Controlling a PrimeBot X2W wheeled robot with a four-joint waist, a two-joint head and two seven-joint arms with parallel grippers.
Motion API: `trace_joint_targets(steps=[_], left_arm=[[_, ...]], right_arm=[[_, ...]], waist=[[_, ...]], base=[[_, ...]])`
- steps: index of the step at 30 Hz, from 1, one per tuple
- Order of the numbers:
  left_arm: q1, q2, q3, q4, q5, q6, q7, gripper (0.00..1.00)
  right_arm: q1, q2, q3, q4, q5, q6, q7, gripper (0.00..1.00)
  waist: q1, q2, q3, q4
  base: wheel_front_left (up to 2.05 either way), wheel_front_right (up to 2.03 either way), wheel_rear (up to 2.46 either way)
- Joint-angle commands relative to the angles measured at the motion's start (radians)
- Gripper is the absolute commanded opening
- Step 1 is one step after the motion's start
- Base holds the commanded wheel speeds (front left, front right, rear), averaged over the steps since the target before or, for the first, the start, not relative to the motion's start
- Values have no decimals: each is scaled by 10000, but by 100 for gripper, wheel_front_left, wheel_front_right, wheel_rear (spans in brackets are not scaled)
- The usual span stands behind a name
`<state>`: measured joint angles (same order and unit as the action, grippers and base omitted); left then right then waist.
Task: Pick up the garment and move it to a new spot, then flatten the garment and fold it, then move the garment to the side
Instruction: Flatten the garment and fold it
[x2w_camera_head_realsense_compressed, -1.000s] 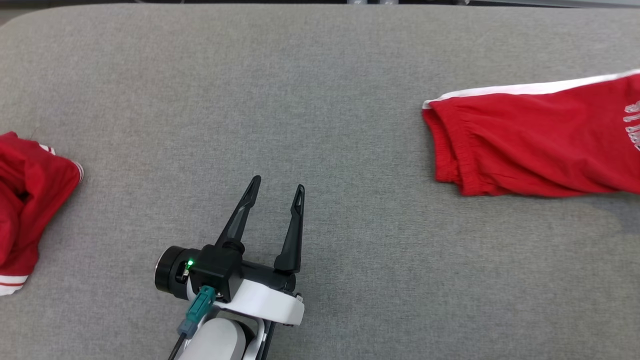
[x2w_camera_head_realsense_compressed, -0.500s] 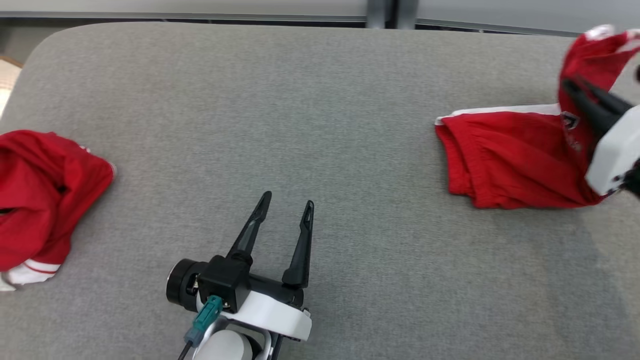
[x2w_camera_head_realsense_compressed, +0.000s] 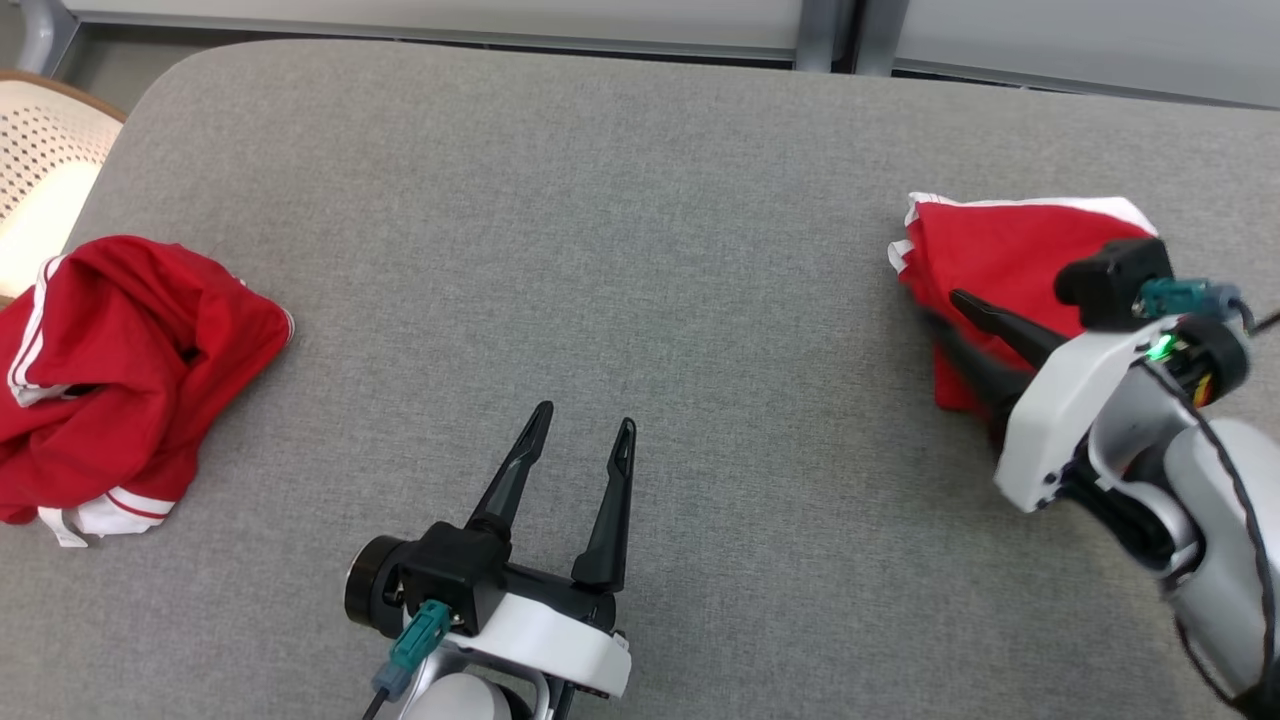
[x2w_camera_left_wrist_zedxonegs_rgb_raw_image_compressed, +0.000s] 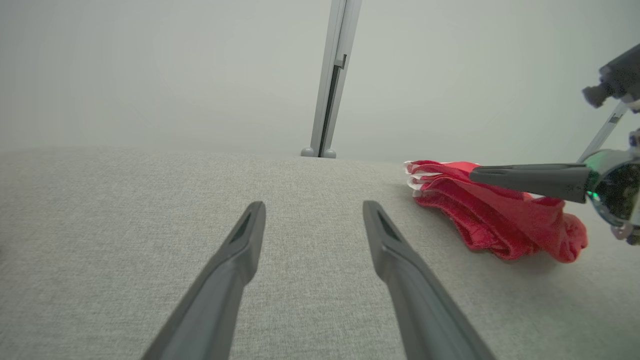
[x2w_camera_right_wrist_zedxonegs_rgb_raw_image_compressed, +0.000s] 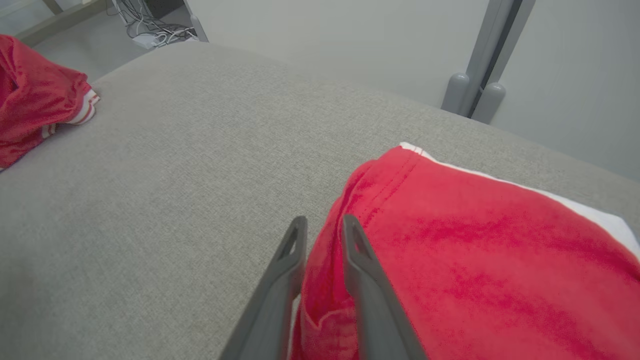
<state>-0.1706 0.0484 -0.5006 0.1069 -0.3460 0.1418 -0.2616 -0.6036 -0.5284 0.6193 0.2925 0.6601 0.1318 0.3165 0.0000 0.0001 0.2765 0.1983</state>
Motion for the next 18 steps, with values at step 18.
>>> trace_joint_targets(steps=[18], left_arm=[[1646,36,2343,-2005,758,348,-39,100]], right_arm=[[2622,1603,-3632,574,-2752,-20,-5832,100]], waist=[[0,-1,-1430,-2018]], base=[[0,0,0]])
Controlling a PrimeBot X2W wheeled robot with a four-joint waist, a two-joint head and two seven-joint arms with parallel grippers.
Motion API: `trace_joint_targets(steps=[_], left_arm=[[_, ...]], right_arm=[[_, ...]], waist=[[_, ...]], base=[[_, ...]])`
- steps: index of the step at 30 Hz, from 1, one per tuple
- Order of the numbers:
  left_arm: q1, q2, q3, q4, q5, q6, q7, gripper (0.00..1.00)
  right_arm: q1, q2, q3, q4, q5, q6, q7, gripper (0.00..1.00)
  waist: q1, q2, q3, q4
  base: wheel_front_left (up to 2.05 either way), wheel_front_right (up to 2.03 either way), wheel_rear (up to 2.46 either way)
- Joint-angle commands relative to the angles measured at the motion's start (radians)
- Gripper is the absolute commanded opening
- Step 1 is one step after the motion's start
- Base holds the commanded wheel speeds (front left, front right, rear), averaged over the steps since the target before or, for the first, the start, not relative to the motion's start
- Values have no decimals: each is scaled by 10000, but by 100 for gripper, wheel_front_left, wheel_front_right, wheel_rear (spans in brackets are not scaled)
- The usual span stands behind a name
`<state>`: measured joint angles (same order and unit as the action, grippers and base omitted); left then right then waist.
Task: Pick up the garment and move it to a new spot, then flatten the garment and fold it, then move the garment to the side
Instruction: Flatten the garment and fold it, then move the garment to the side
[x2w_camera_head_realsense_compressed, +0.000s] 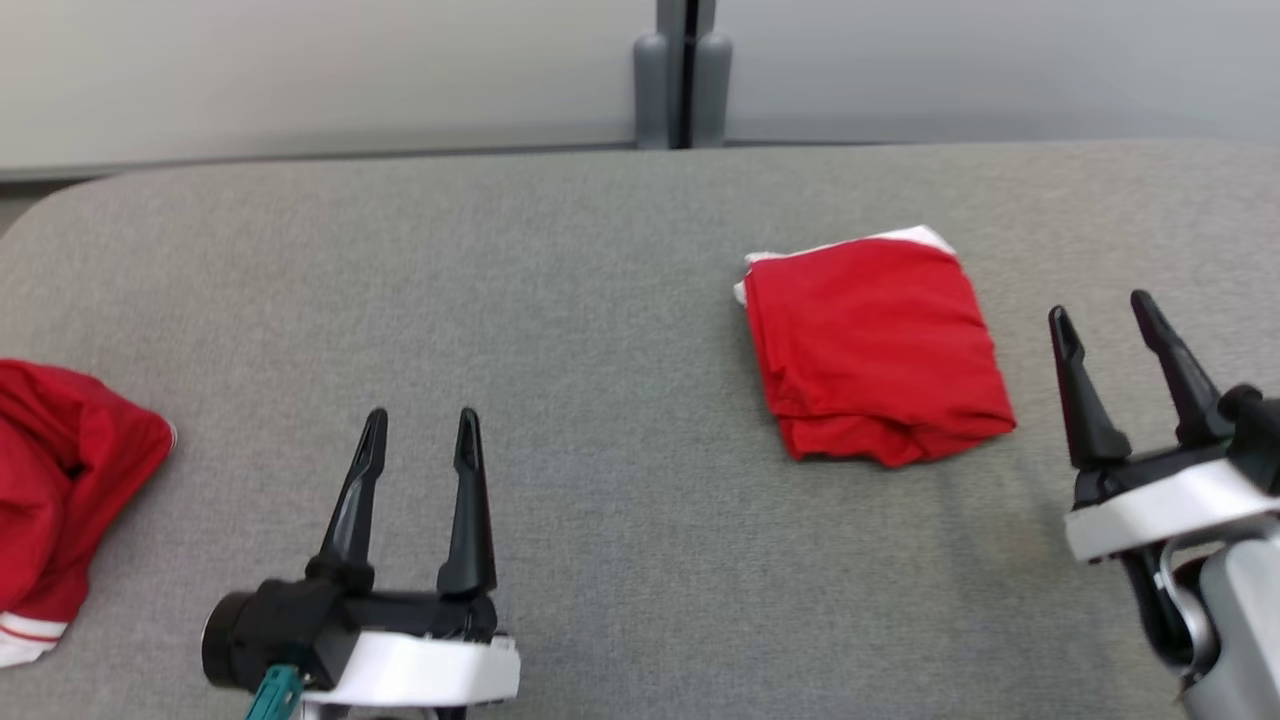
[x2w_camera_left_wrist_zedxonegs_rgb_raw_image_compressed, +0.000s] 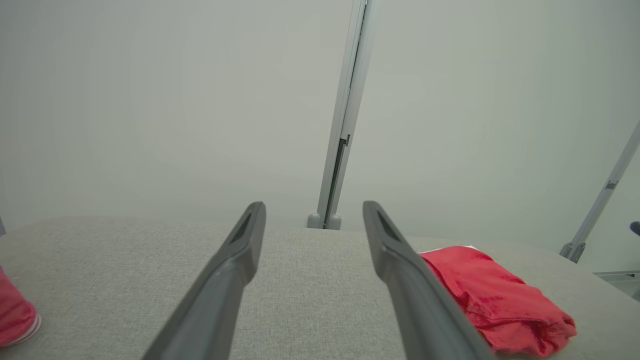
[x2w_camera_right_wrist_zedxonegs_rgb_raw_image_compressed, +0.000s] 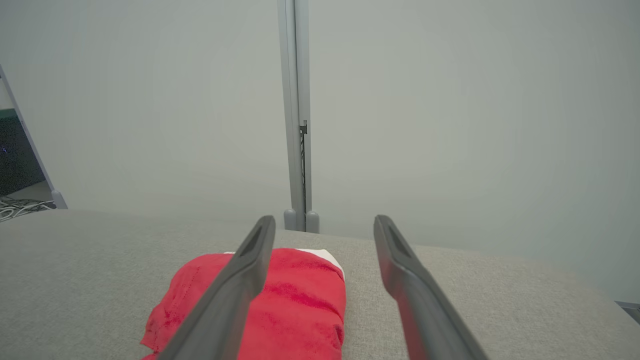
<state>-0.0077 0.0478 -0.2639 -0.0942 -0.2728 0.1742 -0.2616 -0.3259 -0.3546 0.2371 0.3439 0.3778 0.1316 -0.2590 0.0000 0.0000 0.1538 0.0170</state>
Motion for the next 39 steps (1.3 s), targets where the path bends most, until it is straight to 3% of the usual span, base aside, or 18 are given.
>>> trace_joint_targets(steps=[1,7,14,39], left_arm=[[178,46,66,-26,54,-8,-39,100],[925,43,491,-92,228,-145,-39,100],[1297,43,498,125,590,-46,-39,100],[1814,41,402,552,910,66,-39,100]], right_arm=[[166,115,-93,-122,-97,-18,-69,100],[1928,1447,-1065,-1162,-1109,-18,-62,100],[2700,2004,-1053,-1229,-1524,-20,-64,100],[3086,2015,-903,-1247,-1620,-18,-68,100]], waist=[[0,0,-306,-271],[0,0,-787,-497],[0,0,-1048,-592],[0,0,-1361,-302]], base=[[0,0,0],[0,0,0],[0,0,0],[0,0,0]])
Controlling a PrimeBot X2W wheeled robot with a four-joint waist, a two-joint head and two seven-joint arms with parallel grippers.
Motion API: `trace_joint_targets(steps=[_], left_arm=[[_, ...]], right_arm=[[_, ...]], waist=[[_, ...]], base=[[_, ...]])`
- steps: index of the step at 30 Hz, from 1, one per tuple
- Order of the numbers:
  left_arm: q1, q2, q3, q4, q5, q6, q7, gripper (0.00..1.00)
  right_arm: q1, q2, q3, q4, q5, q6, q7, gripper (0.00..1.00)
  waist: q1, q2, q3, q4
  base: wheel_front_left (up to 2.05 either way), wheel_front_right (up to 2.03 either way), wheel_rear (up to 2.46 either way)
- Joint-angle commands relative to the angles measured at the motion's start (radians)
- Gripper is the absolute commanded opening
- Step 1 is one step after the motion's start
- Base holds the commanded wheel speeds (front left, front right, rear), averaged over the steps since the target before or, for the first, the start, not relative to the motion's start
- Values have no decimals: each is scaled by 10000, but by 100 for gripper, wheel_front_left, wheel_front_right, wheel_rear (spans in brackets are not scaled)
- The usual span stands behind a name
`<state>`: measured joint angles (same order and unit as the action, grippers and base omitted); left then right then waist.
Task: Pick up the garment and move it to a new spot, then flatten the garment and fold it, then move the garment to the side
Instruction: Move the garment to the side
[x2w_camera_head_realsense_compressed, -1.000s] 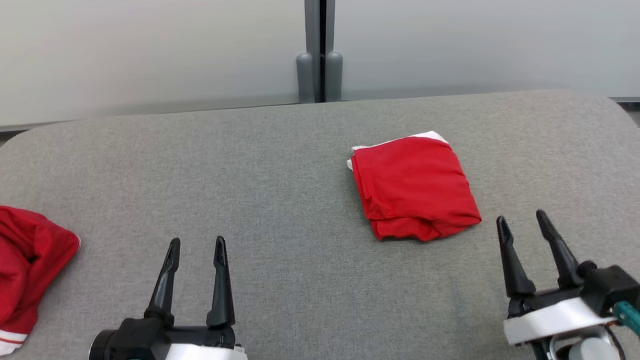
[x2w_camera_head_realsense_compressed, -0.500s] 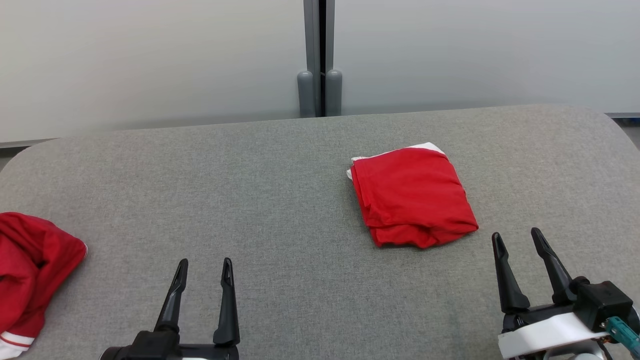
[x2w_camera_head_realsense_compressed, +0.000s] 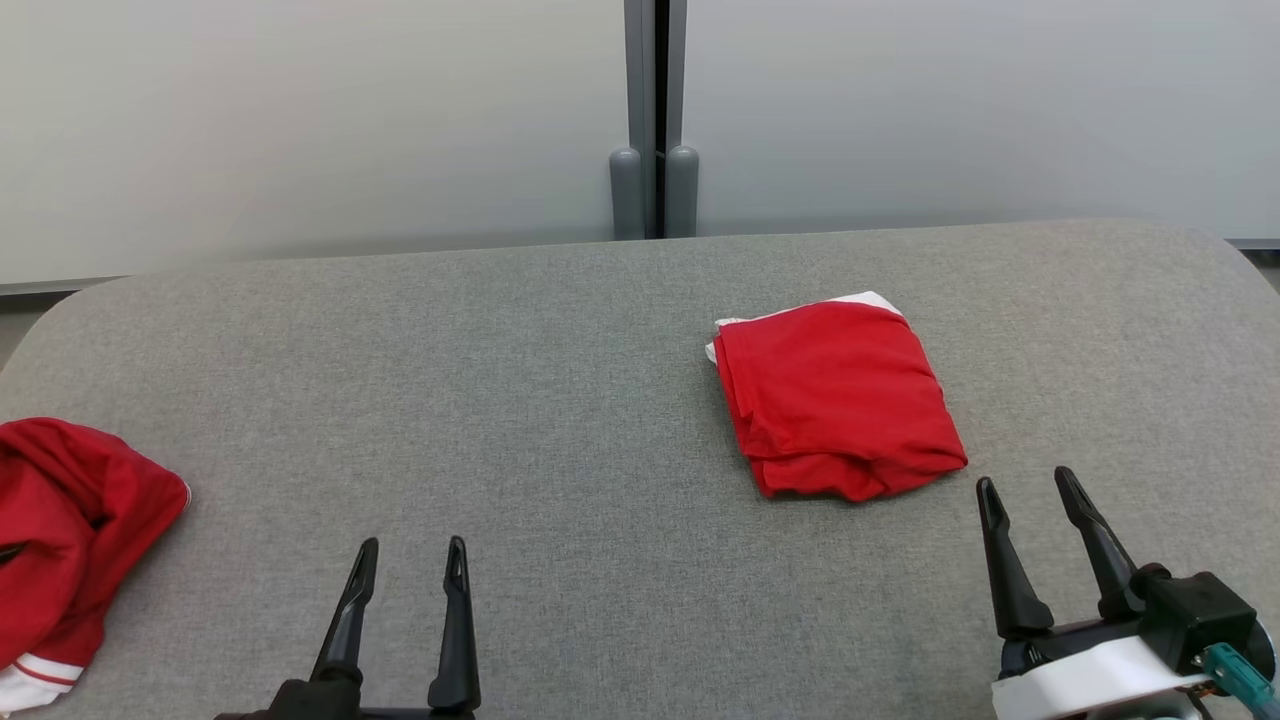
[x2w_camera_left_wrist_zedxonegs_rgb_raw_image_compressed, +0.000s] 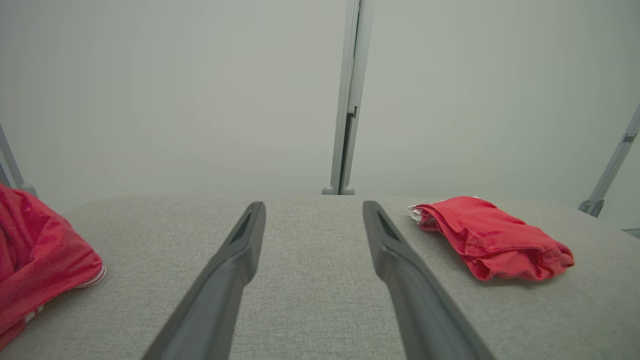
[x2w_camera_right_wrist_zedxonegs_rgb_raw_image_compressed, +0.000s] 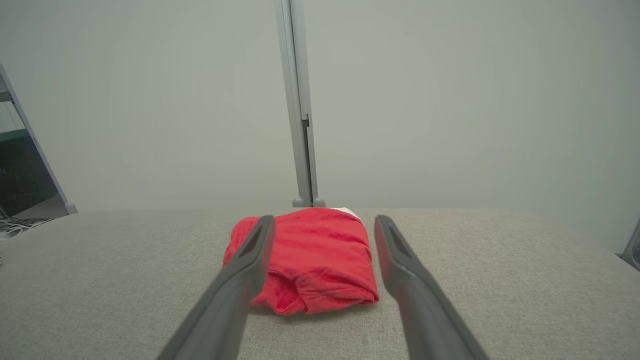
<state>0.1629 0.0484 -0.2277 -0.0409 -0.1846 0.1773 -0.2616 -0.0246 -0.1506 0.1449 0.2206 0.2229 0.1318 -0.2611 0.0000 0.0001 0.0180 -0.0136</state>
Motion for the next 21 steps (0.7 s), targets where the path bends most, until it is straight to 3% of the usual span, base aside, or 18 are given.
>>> trace_joint_targets(steps=[1,21], left_arm=[[114,37,46,40,45,29,-39,100],[111,36,67,348,156,-58,-39,100]], right_arm=[[88,-19,30,-10,-68,-20,-47,100],[170,-16,120,99,0,-22,-47,100]], waist=[[0,-1,-7,7],[0,-1,-111,141]], base=[[0,0,0],[0,0,0]])
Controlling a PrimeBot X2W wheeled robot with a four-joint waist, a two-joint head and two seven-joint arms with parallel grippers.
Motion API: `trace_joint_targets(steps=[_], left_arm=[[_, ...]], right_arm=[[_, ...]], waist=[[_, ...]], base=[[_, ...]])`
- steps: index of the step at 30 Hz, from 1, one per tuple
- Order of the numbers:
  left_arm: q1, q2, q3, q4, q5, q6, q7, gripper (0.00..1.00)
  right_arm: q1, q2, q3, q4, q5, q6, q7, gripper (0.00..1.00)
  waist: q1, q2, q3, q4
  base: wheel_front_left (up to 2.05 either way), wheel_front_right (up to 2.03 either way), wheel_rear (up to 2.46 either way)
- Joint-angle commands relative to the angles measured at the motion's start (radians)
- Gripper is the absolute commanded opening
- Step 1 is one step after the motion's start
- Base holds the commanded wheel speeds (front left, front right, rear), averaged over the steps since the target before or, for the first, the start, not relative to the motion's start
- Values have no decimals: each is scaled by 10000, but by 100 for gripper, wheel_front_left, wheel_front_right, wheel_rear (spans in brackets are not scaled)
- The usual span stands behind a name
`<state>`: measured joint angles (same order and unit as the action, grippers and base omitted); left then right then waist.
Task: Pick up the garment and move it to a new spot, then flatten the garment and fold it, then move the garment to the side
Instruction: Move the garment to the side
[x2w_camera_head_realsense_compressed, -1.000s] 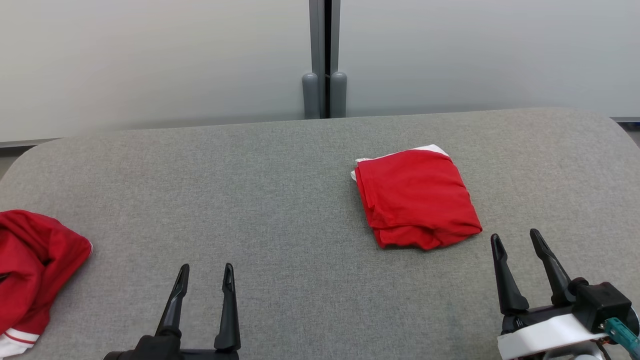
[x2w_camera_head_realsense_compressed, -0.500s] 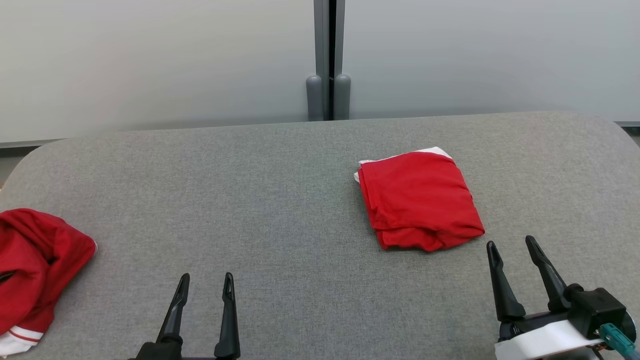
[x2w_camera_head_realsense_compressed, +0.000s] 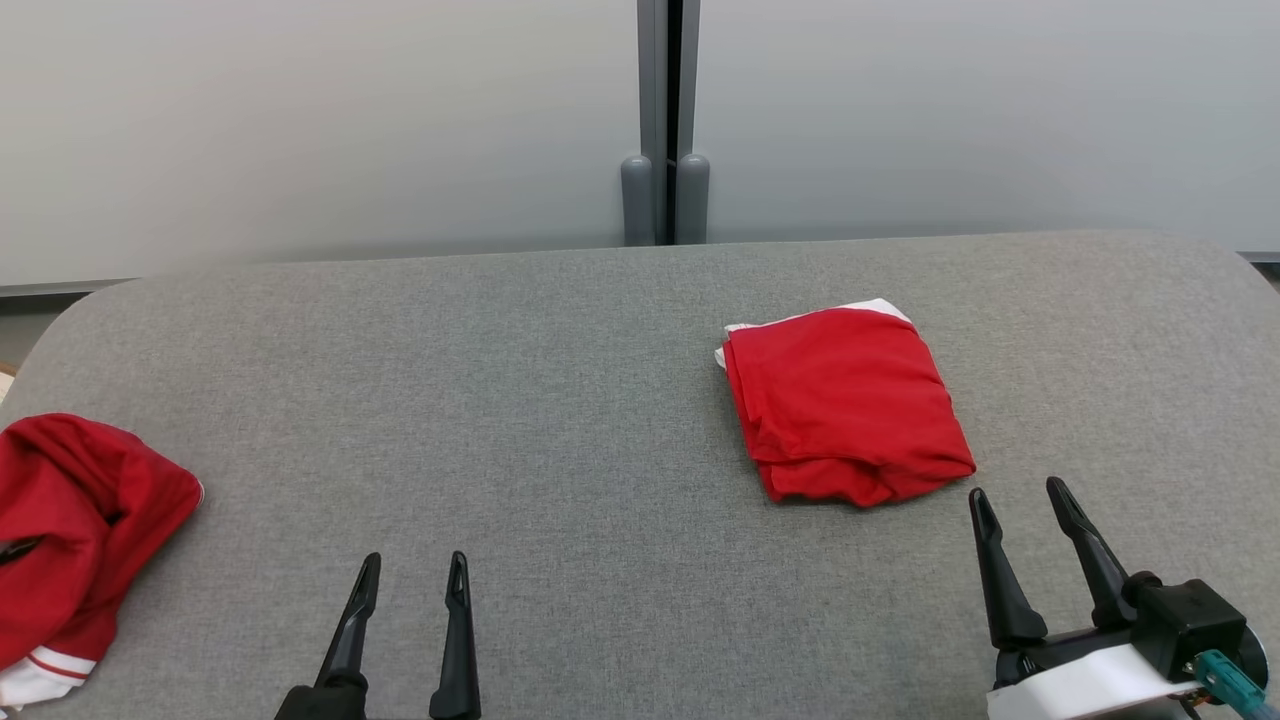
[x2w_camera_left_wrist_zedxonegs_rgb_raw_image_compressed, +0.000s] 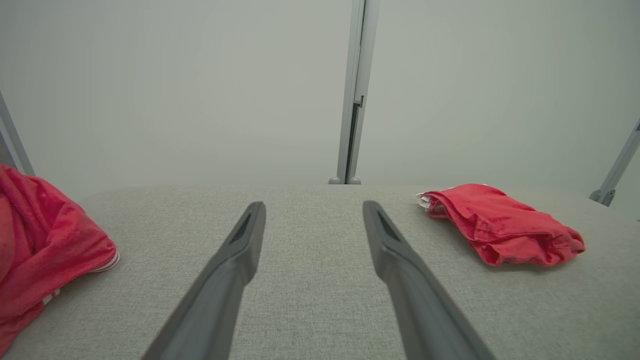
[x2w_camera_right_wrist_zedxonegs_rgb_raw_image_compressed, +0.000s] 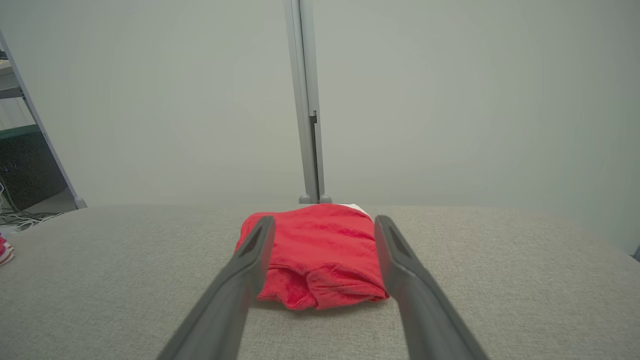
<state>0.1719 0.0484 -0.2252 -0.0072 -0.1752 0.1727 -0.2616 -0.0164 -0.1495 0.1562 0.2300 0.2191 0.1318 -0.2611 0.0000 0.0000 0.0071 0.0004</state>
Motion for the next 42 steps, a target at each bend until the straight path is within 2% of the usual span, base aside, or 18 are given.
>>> trace_joint_targets(steps=[1,12,17,20,23,24,26,27,32,34,37,42], left_arm=[[22,36,35,17,60,-13,-39,100],[3,36,-75,47,101,-58,-40,100],[-379,36,-261,-14,163,-147,-40,100],[-693,36,-438,-59,247,-220,-40,100],[-1042,37,-677,-99,353,-247,-40,100],[-1298,37,-846,-130,386,-248,-40,100],[-1576,36,-1017,-168,403,-218,-40,100],[-1576,36,-1017,-168,403,-218,-40,100],[-2224,36,-1333,-177,406,-130,-40,100],[-2439,36,-1430,-152,416,-108,-40,100],[-2743,36,-1577,-111,449,-75,-40,100],[-3163,36,-1757,-80,510,-81,-40,100]], right_arm=[[88,-36,12,6,37,-22,-47,100],[108,-75,90,-10,93,-20,-47,100],[-544,-405,498,262,839,-20,-47,100],[-1130,-963,932,750,1773,-20,-46,100],[-2055,-1752,1642,1384,3457,-20,122,100],[-2659,-2367,2012,1545,4888,-22,619,100],[-3108,-2996,2256,1490,6334,-22,1320,100],[-3108,-2996,2256,1490,6334,-22,1320,100],[-3905,-4283,2344,1110,9985,-16,3713,100],[-4111,-4744,2241,964,11061,-14,4605,100],[-4386,-5191,2109,828,12073,-13,5531,100],[-4745,-5748,2038,1039,12606,-13,6224,100]], waist=[[0,0,-4,8],[0,0,67,63],[0,0,460,136],[0,0,871,241],[0,0,1331,371],[0,0,1678,468],[0,0,2062,588],[0,0,2062,588],[0,0,2975,856],[0,0,3303,921],[0,0,3730,1014],[0,0,4249,1183]], base=[[0,0,0],[0,0,0],[0,0,0],[0,0,0],[0,0,0],[0,0,0],[0,0,0],[0,0,0],[0,0,0],[0,0,0],[0,0,0],[0,0,0]])
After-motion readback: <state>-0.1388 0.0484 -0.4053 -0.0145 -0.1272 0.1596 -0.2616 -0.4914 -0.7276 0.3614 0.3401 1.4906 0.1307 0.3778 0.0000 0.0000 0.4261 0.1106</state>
